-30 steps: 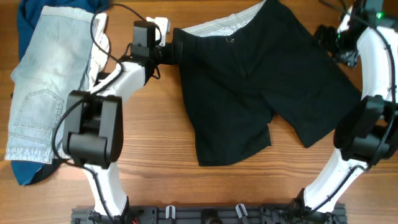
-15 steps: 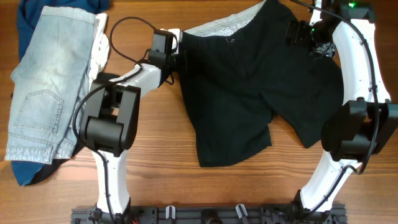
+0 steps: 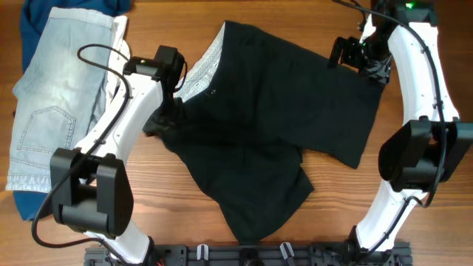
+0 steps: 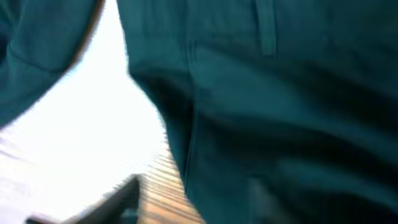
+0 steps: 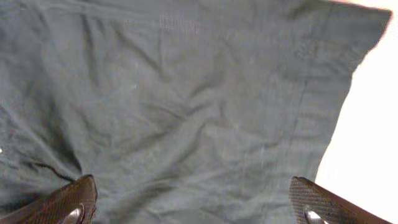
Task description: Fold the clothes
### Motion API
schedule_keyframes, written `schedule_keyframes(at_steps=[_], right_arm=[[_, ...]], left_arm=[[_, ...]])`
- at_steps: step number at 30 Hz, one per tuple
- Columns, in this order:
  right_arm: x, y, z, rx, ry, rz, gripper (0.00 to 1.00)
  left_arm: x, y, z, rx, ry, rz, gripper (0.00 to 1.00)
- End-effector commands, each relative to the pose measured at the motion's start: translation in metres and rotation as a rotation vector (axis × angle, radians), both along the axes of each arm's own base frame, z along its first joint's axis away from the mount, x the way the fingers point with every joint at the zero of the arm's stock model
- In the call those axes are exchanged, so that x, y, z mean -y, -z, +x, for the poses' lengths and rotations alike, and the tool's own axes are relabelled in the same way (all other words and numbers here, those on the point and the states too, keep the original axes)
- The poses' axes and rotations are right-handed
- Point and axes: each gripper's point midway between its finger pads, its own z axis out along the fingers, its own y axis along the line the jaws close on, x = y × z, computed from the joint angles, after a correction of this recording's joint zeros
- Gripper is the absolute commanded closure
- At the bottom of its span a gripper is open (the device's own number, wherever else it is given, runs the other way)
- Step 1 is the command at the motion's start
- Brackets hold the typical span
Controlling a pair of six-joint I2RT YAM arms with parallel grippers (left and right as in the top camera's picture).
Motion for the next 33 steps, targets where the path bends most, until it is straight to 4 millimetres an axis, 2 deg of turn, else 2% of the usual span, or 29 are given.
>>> schedule_keyframes(at_steps=[1,2,4,5,7,9,11,14,15,18,20,21,23,27,29,33], right_arm=[[0.025,0.013,-0.009,-0.043,0.107,-0.120,0.00],[0.041,0.034,-0.012,-0.058,0.148,-0.131,0.00],[0.058,0.050,-0.014,-0.061,0.170,-0.131,0.01],[0.068,0.060,-0.015,-0.054,0.185,-0.104,0.01],[0.090,0.072,-0.013,-0.024,0.248,-0.065,0.02],[0.110,0.081,-0.008,0.020,0.272,-0.072,0.07],[0.120,0.093,-0.006,0.047,0.293,-0.076,0.11],[0.120,0.116,-0.006,0.075,0.296,-0.067,0.20],[0.117,0.124,-0.003,0.099,0.290,-0.049,0.26],[0.111,0.141,0.004,0.163,0.283,-0.036,0.31],[0.112,0.145,0.010,0.201,0.279,-0.042,0.42],[0.113,0.146,0.015,0.227,0.278,-0.045,0.57],[0.110,0.146,0.024,0.276,0.266,-0.037,0.95],[0.114,0.127,0.060,0.440,0.232,-0.062,0.96],[0.119,0.093,0.095,0.588,0.219,-0.063,0.96],[0.130,0.032,0.138,0.757,0.196,-0.096,0.96]], left_arm=[[-0.003,0.001,0.003,0.009,-0.013,0.025,0.27],[-0.002,-0.009,0.012,0.048,-0.013,0.020,0.27],[-0.008,-0.026,0.026,0.119,-0.012,0.058,0.26],[-0.014,-0.041,0.039,0.190,-0.013,0.094,0.23],[-0.011,-0.062,0.069,0.331,0.030,0.092,0.17],[-0.007,-0.069,0.087,0.410,0.052,0.079,0.17],[-0.004,-0.073,0.099,0.460,0.048,0.069,0.16],[-0.003,-0.075,0.104,0.482,0.046,0.065,0.16],[-0.003,-0.075,0.104,0.484,0.046,0.064,0.15],[-0.003,-0.075,0.104,0.483,0.045,0.064,0.16],[-0.003,-0.075,0.104,0.484,0.046,0.064,0.16],[-0.003,-0.075,0.104,0.486,0.045,0.064,0.15],[-0.003,-0.076,0.106,0.492,0.045,0.063,0.16],[-0.002,-0.078,0.112,0.519,0.045,0.060,0.17],[0.007,-0.079,0.116,0.531,0.079,0.019,0.18],[0.015,-0.075,0.125,0.548,0.109,-0.014,0.18]])
